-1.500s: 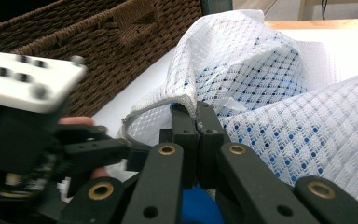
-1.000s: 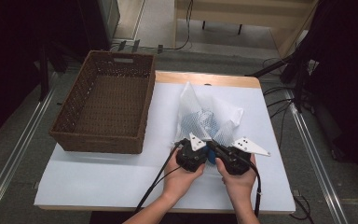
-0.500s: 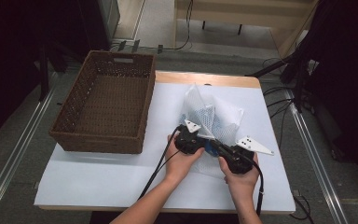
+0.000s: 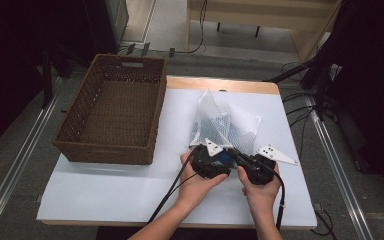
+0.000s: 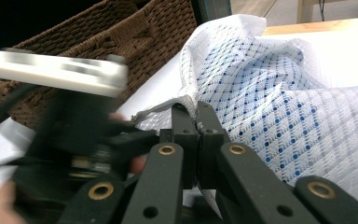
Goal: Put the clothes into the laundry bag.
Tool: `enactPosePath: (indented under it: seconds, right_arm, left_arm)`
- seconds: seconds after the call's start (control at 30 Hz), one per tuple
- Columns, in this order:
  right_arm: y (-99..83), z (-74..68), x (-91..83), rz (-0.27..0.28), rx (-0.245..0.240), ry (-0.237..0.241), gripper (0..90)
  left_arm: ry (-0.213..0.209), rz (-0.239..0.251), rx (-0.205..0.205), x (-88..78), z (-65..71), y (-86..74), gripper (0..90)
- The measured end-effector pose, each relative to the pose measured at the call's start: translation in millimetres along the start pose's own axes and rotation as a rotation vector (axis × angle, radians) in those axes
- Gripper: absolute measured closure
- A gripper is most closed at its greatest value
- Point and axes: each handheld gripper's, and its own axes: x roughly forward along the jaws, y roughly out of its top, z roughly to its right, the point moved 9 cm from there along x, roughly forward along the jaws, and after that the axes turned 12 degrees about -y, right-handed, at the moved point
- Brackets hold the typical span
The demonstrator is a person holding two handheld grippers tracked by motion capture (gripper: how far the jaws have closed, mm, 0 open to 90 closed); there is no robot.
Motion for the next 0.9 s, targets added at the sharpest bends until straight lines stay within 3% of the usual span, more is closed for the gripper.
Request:
enactPosePath:
  seconds: [0.1, 0.17, 0.23, 0.27, 0.33, 0.43, 0.5, 0.53, 0.6, 0.67, 0.73, 0.77, 0.8, 0.9]
  right_arm:
    - [-1.8, 0.2, 0.9, -0.004, -0.004, 0.0, 90.0]
    - [-3.9, 2.3, 1.7, -0.01, -0.003, -0.005, 90.0]
    - [-4.6, 4.4, 2.3, -0.012, 0.005, -0.007, 90.0]
    - [-4.3, 4.8, 2.2, -0.011, 0.01, -0.007, 90.0]
    - [-2.8, 4.0, 0.9, -0.005, 0.009, -0.003, 90.0]
    - [1.2, 1.5, -2.4, 0.009, 0.011, -0.003, 90.0]
    - [4.1, -0.2, -4.5, 0.021, 0.006, -0.003, 90.0]
    - [5.1, -1.8, -5.6, 0.024, 0.007, 0.0, 90.0]
    - [5.8, -3.5, -6.1, 0.028, 0.0, 0.0, 90.0]
    - [3.2, -4.3, -4.3, 0.021, -0.01, -0.001, 90.0]
    - [-2.4, -3.5, -0.7, 0.001, -0.019, -0.008, 90.0]
    - [-5.7, -2.7, 1.7, -0.01, -0.019, -0.01, 90.0]
    - [-6.9, -2.0, 2.5, -0.015, -0.023, -0.012, 90.0]
    - [-9.5, 1.7, 4.4, -0.025, -0.016, -0.019, 90.0]
  left_arm:
    - [0.082, -0.029, 0.019, 9.7, -4.4, -1.6, 19.9]
    - [0.121, -0.031, 0.025, 9.7, -6.3, 0.3, 31.4]
    - [0.111, -0.025, 0.017, 8.2, -8.2, 3.5, 56.1]
    - [0.102, -0.014, -0.014, 7.3, -10.3, 5.4, 67.1]
    - [0.063, 0.019, -0.066, 5.3, -13.5, 10.4, 73.5]
    - [0.037, 0.103, -0.146, -2.1, -17.4, 23.4, 74.7]
    - [-0.014, 0.216, -0.206, -8.4, -18.8, 37.3, 74.7]
    - [0.009, 0.272, -0.221, -12.7, -23.4, 43.5, 74.7]
    - [0.045, 0.318, -0.24, -14.6, -30.6, 47.5, 74.5]
    - [0.096, 0.309, -0.268, -8.2, -44.6, 43.5, 73.5]
    - [0.087, 0.222, -0.313, 4.7, -54.1, 31.3, 69.4]
    - [0.077, 0.202, -0.32, 6.5, -54.7, 28.5, 63.3]
    - [0.038, 0.168, -0.311, 7.2, -52.2, 24.6, 59.6]
    - [0.022, 0.134, -0.198, -2.7, -42.8, 20.6, 45.2]
